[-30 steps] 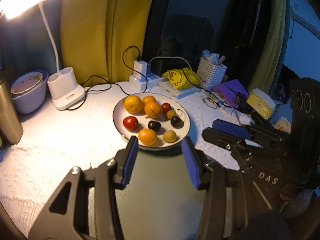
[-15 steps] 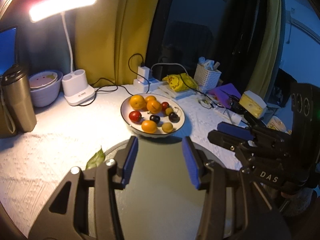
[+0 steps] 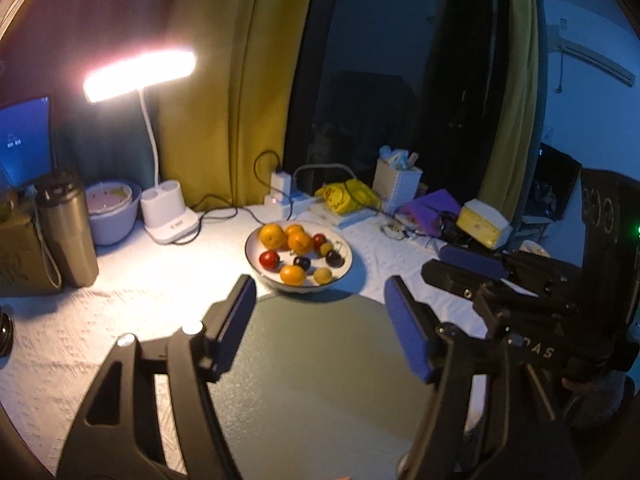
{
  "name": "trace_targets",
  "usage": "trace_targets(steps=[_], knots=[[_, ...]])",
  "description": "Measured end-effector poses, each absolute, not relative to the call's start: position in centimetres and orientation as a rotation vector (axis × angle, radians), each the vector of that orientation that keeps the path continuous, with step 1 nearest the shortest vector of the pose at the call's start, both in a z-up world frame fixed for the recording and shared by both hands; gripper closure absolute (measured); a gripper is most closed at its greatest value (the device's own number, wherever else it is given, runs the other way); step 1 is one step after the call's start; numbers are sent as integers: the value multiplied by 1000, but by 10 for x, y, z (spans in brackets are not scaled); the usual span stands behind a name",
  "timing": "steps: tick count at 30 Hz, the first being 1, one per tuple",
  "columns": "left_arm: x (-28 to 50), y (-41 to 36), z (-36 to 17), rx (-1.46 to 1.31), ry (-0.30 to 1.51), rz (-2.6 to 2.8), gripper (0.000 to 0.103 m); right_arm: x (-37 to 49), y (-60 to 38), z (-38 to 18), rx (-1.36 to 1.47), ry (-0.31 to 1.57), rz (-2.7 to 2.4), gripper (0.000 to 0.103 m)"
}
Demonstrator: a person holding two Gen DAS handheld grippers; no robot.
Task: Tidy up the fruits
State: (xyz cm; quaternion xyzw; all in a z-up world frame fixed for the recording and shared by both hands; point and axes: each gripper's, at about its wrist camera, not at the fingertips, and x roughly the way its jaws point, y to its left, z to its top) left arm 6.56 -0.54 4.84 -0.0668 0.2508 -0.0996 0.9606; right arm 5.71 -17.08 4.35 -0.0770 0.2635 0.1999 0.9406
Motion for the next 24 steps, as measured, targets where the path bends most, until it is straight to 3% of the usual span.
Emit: trace_targets(steps=[9, 13, 19, 21, 23, 24], knots=[[39, -8, 73, -118, 435, -180, 34, 23, -174, 73, -167, 443, 395, 63], [26, -9, 78, -110, 411, -165, 12, 8, -176, 81, -171, 415, 380, 63], [5, -12, 84, -88, 372, -130, 11, -12, -181, 89, -169, 379, 341, 62], [-1, -12, 85, -89, 366, -124, 11, -18, -183, 91, -169, 372, 336, 55], [-7, -12, 87, -88, 356, -121, 11, -24, -184, 92, -170, 365, 339, 33], [-9, -13, 88, -85, 349, -116, 11, -27, -184, 92, -171, 362, 340, 31]])
